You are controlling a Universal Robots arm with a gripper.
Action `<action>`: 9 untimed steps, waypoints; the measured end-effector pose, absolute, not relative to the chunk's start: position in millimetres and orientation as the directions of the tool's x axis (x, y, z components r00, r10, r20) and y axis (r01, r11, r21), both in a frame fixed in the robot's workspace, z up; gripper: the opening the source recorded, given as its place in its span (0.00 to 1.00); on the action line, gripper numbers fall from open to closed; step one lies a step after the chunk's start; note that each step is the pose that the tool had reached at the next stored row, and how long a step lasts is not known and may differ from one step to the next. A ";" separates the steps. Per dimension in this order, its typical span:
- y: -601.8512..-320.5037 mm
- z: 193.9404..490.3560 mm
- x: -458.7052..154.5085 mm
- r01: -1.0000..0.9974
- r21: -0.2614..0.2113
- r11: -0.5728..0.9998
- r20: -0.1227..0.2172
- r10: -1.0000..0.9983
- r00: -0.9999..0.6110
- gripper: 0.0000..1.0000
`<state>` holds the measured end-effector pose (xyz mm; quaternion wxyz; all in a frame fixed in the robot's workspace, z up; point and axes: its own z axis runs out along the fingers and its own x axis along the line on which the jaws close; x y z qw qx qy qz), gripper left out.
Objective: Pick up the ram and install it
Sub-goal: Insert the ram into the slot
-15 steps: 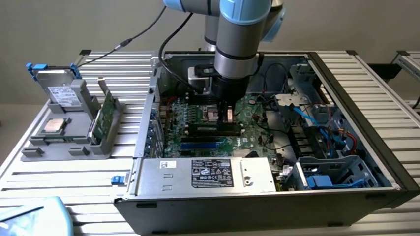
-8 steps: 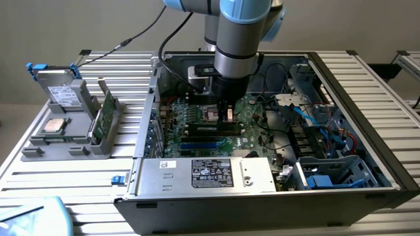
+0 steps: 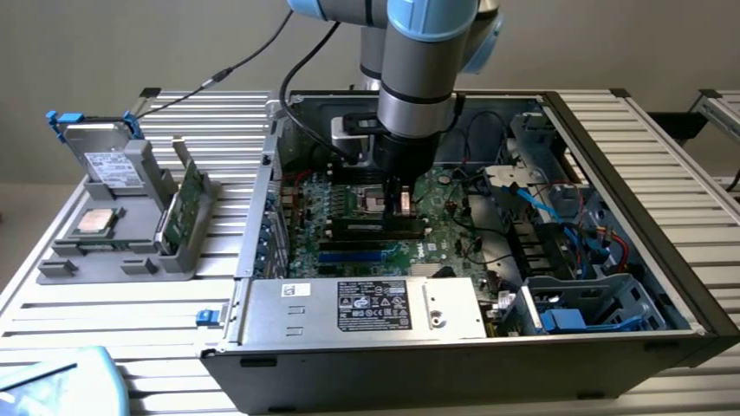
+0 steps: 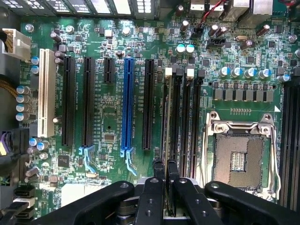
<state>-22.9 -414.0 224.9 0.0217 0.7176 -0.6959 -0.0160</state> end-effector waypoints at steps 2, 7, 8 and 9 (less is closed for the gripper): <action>-413.9 224.9 -22.6 -0.998 0.054 -0.031 0.008 -0.999 0.032 0.14; -413.3 224.9 -22.4 -0.998 0.054 -0.032 0.011 -0.999 0.032 0.14; -413.1 224.9 -22.3 -0.998 0.053 -0.032 0.012 -0.999 0.032 0.14; -412.9 224.9 -22.3 -0.998 0.053 -0.032 0.012 -0.999 0.032 0.14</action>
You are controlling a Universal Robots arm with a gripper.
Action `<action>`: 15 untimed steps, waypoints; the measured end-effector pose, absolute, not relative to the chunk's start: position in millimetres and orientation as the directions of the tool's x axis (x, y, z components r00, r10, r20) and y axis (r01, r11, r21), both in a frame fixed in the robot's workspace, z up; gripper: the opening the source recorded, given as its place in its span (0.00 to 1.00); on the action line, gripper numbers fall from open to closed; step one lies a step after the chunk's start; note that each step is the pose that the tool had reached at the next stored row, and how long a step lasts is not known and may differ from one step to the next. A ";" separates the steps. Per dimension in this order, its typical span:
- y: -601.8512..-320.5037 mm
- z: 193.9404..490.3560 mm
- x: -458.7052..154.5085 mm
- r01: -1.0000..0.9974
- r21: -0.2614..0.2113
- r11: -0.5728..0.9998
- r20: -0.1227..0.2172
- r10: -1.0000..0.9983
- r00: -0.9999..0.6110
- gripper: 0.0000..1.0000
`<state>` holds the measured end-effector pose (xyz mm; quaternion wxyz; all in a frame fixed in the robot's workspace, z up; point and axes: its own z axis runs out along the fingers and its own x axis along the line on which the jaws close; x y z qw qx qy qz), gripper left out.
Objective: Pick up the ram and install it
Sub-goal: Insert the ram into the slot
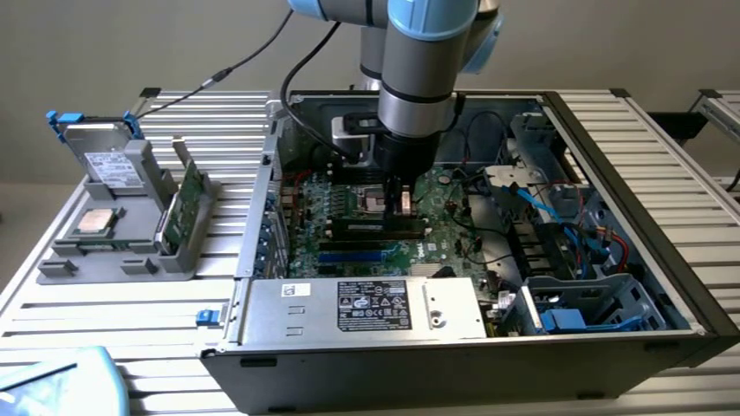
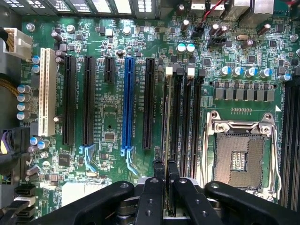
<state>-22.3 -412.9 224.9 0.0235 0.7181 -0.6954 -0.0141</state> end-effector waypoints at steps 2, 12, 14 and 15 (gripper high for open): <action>-412.6 224.9 -22.3 -0.998 0.053 -0.032 0.014 -0.999 0.032 0.14; -410.0 223.1 -22.3 -0.998 0.052 -0.031 0.024 -0.999 0.032 0.14; -409.5 222.3 -22.4 -0.998 0.052 -0.031 0.026 -0.999 0.032 0.14; -409.3 222.0 -22.4 -0.998 0.052 -0.031 0.027 -0.999 0.032 0.14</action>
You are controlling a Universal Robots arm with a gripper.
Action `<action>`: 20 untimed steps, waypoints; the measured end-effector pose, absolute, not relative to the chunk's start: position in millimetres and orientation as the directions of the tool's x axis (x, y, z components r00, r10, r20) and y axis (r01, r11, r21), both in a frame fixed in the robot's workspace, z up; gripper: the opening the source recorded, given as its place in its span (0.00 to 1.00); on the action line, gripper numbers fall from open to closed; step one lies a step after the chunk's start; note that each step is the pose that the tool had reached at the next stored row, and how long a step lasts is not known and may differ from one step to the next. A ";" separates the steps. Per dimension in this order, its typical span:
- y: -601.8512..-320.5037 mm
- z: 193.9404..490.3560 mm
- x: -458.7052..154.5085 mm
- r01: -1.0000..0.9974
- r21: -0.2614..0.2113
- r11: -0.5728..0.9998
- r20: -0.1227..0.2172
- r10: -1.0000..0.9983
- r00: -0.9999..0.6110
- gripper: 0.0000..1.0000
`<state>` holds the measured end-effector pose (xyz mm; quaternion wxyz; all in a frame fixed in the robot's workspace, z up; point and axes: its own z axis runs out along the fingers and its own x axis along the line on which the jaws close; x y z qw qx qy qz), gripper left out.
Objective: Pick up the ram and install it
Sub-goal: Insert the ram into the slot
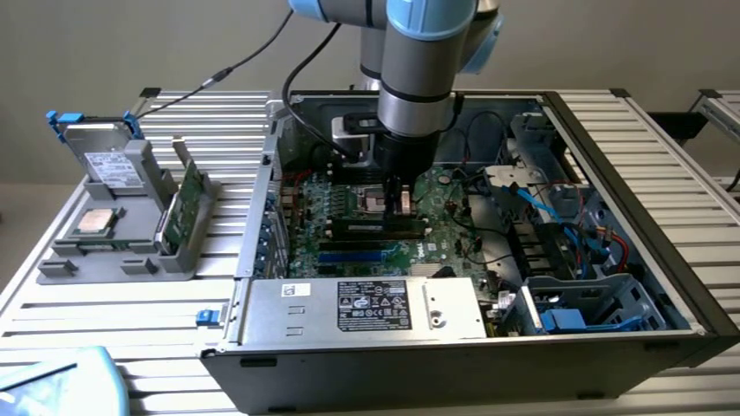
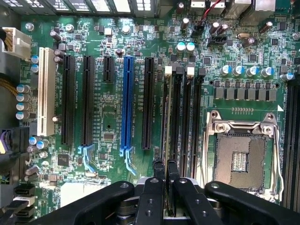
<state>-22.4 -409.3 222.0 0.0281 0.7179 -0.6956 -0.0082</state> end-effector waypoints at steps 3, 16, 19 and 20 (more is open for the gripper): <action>-408.8 221.4 -22.4 -0.998 0.052 -0.031 0.029 -0.999 0.032 0.14; -407.7 220.5 -22.5 -0.998 0.052 -0.031 0.038 -0.999 0.033 0.14; -407.7 220.6 -22.5 -0.998 0.052 -0.031 0.042 -0.999 0.033 0.14; -407.6 220.6 -22.5 -0.998 0.052 -0.031 0.042 -0.999 0.033 0.14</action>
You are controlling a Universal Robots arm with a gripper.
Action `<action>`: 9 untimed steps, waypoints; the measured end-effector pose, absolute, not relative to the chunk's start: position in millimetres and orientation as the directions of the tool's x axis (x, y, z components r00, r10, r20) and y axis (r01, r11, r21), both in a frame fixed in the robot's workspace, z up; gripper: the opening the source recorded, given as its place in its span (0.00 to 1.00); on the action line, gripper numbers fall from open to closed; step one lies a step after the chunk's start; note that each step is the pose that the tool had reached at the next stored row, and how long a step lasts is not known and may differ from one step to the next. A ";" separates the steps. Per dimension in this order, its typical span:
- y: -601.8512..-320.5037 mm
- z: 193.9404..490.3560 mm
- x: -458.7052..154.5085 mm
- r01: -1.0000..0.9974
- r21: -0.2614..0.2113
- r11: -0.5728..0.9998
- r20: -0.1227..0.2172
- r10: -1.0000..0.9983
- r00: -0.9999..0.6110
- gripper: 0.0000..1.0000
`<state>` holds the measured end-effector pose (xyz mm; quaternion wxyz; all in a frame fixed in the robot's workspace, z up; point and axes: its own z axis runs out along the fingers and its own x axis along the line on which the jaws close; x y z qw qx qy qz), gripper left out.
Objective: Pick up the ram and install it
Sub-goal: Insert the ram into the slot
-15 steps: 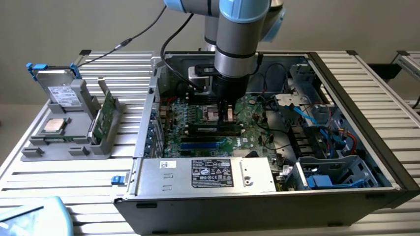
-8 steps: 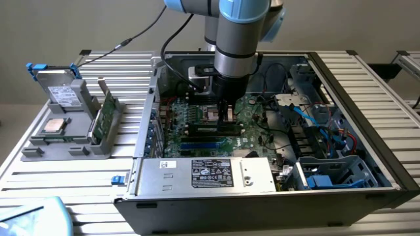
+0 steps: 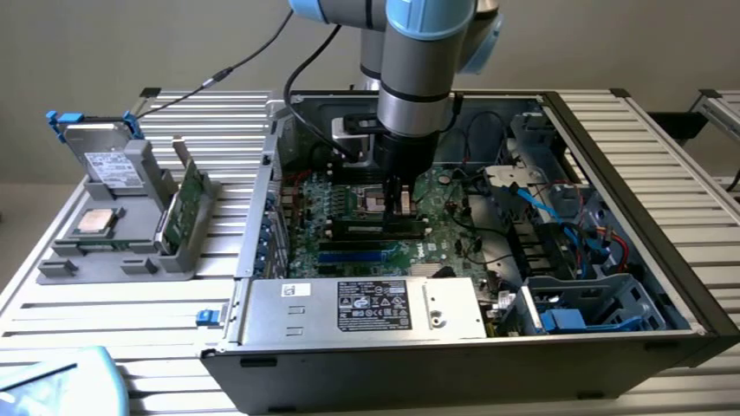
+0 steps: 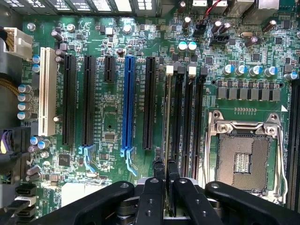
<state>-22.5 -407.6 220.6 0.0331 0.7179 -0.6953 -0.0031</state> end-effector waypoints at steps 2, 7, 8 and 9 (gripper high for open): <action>-407.3 220.5 -22.5 -0.998 0.052 -0.031 0.042 -0.999 0.033 0.14; -406.8 220.3 -22.5 -0.998 0.052 -0.031 0.041 -0.999 0.033 0.14; -406.8 220.3 -22.5 -0.998 0.052 -0.031 0.042 -0.999 0.033 0.14; -406.8 220.2 -22.5 -0.998 0.052 -0.031 0.042 -0.999 0.033 0.14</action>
